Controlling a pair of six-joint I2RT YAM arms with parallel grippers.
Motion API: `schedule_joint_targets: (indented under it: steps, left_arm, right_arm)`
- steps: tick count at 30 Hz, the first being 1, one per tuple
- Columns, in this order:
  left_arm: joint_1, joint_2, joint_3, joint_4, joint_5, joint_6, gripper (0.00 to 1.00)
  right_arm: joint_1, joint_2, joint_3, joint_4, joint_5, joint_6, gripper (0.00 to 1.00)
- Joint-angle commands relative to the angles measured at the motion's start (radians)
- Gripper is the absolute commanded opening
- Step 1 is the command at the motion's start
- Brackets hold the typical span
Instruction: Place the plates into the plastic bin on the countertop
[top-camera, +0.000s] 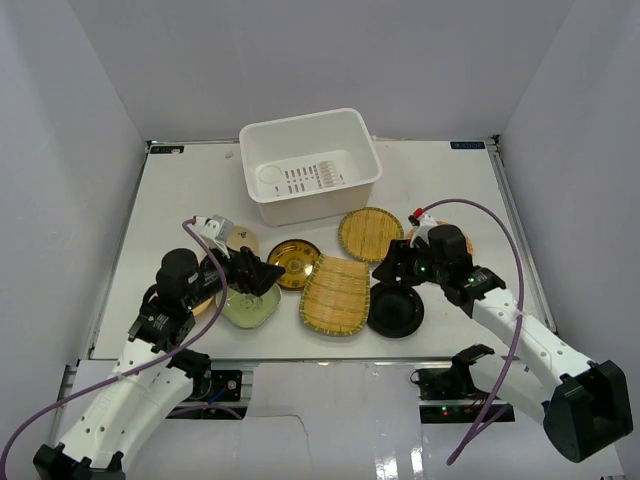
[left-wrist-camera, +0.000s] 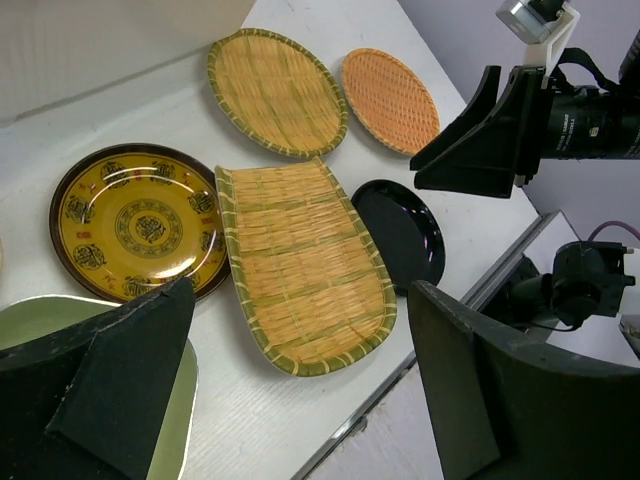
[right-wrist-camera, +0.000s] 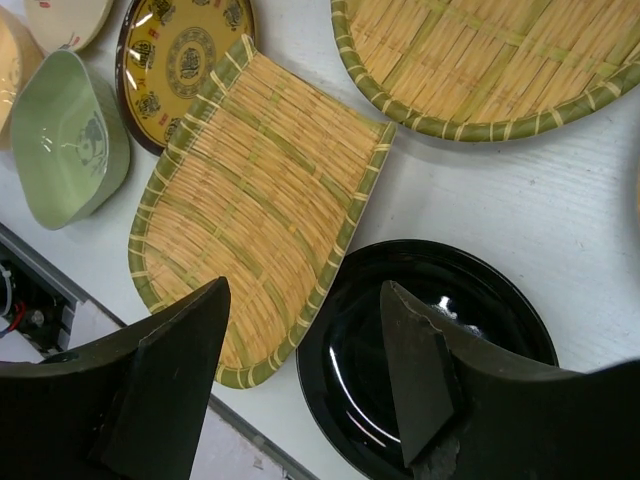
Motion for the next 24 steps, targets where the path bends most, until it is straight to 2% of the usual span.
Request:
schedule_joint_targets:
  steps: [1,14,20,24]
  left_arm:
    - [-0.003,0.002,0.042,-0.056,-0.046,-0.033,0.98]
    - [-0.003,0.053,0.160,-0.392,-0.267,-0.204,0.98]
    - [-0.005,0.078,0.128,-0.411,-0.267,-0.241,0.98]
    - [-0.005,0.059,0.131,-0.477,-0.362,-0.271,0.98]
  right_arm:
    - [0.024,0.028,-0.014,0.092,0.046,0.012,0.68]
    - [0.077,0.221,-0.029,0.213,0.088,0.013,0.59]
    - [0.088,0.348,-0.031,0.331,0.037,0.029,0.57]
    - [0.091,0.427,-0.017,0.374,0.033,0.032,0.56]
